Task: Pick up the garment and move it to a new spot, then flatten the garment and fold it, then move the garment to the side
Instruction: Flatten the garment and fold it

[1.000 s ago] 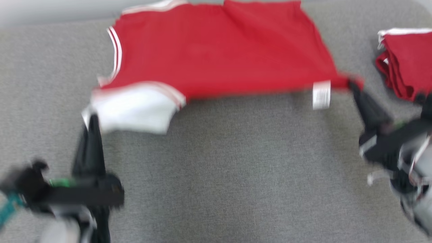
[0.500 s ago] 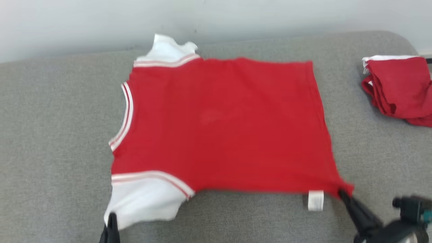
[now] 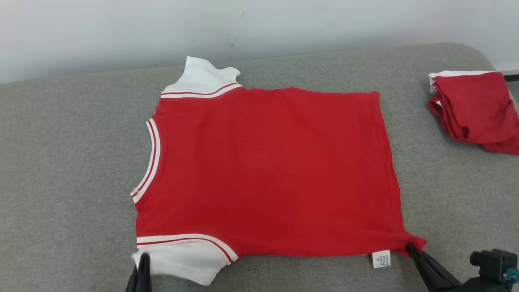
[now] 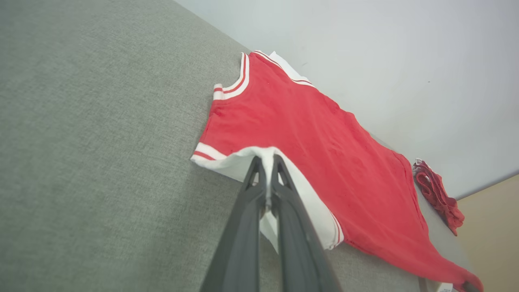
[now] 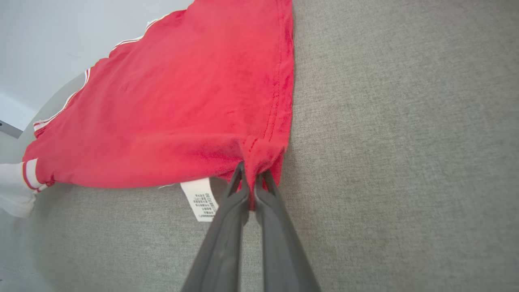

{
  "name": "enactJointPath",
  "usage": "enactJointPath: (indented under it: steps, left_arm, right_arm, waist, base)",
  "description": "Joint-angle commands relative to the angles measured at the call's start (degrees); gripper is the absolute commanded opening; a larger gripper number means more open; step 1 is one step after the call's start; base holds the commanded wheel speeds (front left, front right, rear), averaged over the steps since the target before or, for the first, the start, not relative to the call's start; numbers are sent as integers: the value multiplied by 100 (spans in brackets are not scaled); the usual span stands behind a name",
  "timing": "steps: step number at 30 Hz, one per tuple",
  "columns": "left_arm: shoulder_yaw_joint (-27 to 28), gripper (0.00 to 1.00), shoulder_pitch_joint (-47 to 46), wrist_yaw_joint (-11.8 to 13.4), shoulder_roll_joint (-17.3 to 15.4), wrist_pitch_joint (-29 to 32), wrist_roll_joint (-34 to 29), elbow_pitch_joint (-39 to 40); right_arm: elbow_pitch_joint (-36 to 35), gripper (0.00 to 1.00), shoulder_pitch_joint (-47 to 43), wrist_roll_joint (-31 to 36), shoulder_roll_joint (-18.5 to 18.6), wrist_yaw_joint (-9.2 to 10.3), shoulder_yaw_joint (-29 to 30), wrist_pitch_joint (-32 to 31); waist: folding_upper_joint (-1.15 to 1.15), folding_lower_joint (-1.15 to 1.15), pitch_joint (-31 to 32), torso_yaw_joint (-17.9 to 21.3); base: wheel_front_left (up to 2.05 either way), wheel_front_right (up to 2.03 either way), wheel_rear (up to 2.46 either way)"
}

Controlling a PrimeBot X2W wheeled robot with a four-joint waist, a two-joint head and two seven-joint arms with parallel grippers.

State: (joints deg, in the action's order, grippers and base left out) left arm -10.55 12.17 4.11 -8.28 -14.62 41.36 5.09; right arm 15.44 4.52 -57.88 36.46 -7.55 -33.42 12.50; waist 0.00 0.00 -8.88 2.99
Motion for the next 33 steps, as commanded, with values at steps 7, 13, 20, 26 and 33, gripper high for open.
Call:
enactJointPath:
  steps: [7, 13, 20, 26, 33]
  left_arm:
    - [-44, 0, -1204, -166, -476, 419, -304, -208]
    - [-69, 0, -2490, -282, -789, 877, -424, -851]
    - [-126, 0, -3331, -466, -865, 847, -521, -1949]
    - [-203, 100, -3635, -598, -801, 527, -599, -2758]
    - [-126, 100, -3282, -596, -704, 134, -591, -2863]
  right_arm:
    - [-83, 0, 486, 158, -217, 15, 105, -305]
    - [-44, 0, 1199, 163, -464, 15, 71, -595]
    - [458, 0, 1782, 67, -728, 15, 6, -664]
    - [837, 100, 1924, 75, -817, 15, -118, -465]
    - [1089, 100, 1610, 119, -685, 15, -191, -151]
  waist:
    - [0, 0, -271, 211]
    - [0, 0, -554, 435]
    - [0, 0, -668, 537]
    - [0, 0, -562, 512]
    - [0, 0, -332, 374]
  base:
    - [0, 0, 0]
    - [0, 0, 0]
    - [0, 0, 0]
    - [0, 0, 0]
    - [0, 0, 0]
